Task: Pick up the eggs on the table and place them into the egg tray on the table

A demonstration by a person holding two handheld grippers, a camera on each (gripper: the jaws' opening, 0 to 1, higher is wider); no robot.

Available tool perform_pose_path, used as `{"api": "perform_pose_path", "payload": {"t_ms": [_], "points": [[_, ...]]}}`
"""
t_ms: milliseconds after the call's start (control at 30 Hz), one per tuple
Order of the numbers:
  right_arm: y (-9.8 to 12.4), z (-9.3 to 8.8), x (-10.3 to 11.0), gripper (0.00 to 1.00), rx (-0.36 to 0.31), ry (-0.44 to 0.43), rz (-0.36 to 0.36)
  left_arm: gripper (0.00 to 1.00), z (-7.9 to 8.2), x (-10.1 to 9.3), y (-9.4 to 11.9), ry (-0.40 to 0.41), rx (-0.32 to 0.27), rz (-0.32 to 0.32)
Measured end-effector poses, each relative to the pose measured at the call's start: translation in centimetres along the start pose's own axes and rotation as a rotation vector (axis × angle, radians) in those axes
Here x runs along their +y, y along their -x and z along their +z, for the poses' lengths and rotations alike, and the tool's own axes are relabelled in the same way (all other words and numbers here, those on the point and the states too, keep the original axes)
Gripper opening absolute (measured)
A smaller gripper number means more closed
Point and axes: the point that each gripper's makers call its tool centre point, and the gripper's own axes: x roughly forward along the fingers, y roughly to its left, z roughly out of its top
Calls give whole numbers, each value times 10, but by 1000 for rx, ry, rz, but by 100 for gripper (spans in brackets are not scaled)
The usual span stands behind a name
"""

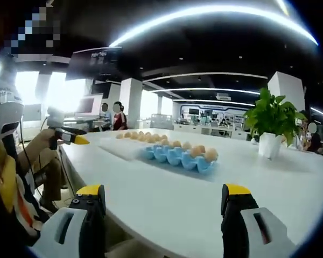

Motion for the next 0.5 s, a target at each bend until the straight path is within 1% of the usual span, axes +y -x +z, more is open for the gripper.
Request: {"api": "perform_pose_path", "payload": {"t_ms": [100,200,300,467,500], "points": [[1,7,-5,92,-32,0,-36,100,0,7,1,-6,4,29],[2,11,-7,92,-46,-6,-40,100,2,6,-4,5,0,18],[2,11,-5,92,-42,3,-32,100,-1,1,-8,16,5,3],[1,7,-5,92,-23,0,-25,100,-5,3,-10,-55,34,27],[1,7,-5,92,-22,0,-23,100,-4,3,-11,-50,33,23]]}}
